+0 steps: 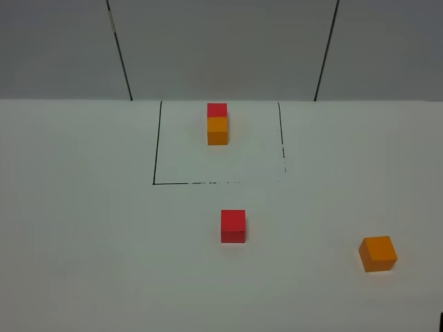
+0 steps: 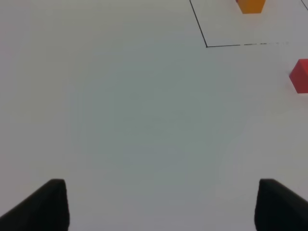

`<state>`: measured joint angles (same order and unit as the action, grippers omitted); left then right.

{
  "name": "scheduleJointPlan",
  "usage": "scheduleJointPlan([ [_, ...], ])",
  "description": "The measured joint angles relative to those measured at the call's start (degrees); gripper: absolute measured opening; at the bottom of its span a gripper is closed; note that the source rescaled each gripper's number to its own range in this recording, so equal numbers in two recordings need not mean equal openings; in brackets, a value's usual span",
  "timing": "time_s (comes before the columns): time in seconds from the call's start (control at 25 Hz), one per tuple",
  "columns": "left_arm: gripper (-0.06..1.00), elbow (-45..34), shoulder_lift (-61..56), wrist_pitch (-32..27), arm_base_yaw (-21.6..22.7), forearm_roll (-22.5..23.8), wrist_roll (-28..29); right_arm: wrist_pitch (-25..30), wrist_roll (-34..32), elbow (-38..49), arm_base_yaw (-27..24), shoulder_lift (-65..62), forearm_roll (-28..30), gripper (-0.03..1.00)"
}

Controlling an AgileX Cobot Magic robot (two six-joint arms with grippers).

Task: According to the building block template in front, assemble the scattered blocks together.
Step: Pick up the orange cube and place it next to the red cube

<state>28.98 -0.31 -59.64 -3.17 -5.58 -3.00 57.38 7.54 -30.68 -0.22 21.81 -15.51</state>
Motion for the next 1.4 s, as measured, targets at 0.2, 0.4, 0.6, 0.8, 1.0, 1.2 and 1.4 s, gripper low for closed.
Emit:
scheduleJointPlan([
  [0.2,0.65,0.00,0.00,0.00,0.00,0.00,0.00,-7.91,4.54,-2.06,0.00,20.86,0.00,1.00],
  [0.4,0.65,0.00,0.00,0.00,0.00,0.00,0.00,-9.10,6.83,-10.79,2.28,42.08,0.66,1.00],
  [0.6,0.65,0.00,0.00,0.00,0.00,0.00,0.00,-8.98,0.91,-19.59,8.62,57.94,5.20,1.00],
  [0.8,0.65,0.00,0.00,0.00,0.00,0.00,0.00,-10.51,-8.64,-22.62,13.85,66.94,12.37,1.00],
  [1.0,0.65,0.00,0.00,0.00,0.05,0.00,0.00,-14.71,-10.40,-22.80,14.82,71.72,13.45,1.00],
  [1.2,0.65,0.00,0.00,0.00,0.05,0.00,0.00,-17.22,-10.55,-22.85,14.82,76.26,13.59,1.00],
  [1.4,0.65,0.00,0.00,0.00,0.05,0.00,0.00,-19.23,-10.60,-22.85,14.70,79.63,16.17,1.00],
])
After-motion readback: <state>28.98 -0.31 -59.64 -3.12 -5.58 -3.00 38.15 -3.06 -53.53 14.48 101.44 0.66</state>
